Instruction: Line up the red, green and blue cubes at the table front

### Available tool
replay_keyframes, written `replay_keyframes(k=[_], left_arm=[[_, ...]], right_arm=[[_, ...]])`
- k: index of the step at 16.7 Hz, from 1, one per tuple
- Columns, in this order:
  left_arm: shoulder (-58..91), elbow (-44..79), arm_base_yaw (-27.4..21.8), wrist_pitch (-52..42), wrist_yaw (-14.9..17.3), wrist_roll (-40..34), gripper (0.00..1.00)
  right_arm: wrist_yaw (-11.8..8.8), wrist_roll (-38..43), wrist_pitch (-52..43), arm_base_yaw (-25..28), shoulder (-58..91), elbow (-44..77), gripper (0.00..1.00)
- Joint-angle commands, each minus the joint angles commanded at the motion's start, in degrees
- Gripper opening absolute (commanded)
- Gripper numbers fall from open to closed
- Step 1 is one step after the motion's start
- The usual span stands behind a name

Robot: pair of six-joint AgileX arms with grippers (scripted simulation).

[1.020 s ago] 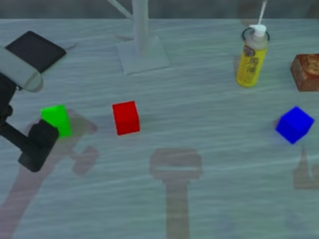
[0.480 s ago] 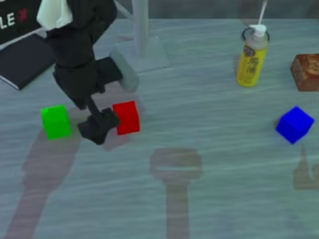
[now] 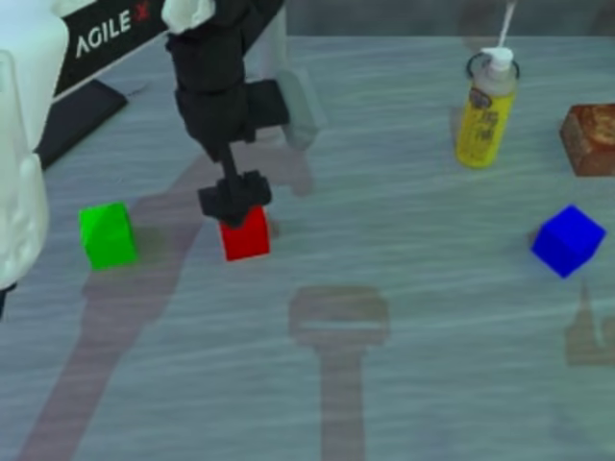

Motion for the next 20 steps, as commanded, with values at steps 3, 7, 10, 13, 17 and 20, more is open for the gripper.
replay_keyframes(k=[3,7,10,13,17,20], left_arm=[[0.21,0.43,-0.02,0.18,-0.09,0.22,1.00],[0.20,-0.63,0.17,1.10,-0.07,0.26,1.00],[1.52,-5.08,0.09,6.95,-0.07,0.31,1.00],[3.29,-10.52,0.09,14.83,-0.06,0.31,1.00],[4.31,-13.14,0.07,17.85,-0.05,0.35,1.00],[4.31,-13.14,0.07,17.85,-0.05,0.35,0.92]], right_arm=[[0.00,0.00,0.00,0.00,0.00,0.00,1.00],[0.00,0.00,0.00,0.00,0.00,0.00,1.00],[0.00,0.00,0.00,0.00,0.00,0.00,1.00],[0.00,0.00,0.00,0.00,0.00,0.00,1.00],[0.00,0.00,0.00,0.00,0.00,0.00,1.00],[0.00,0.00,0.00,0.00,0.00,0.00,1.00]])
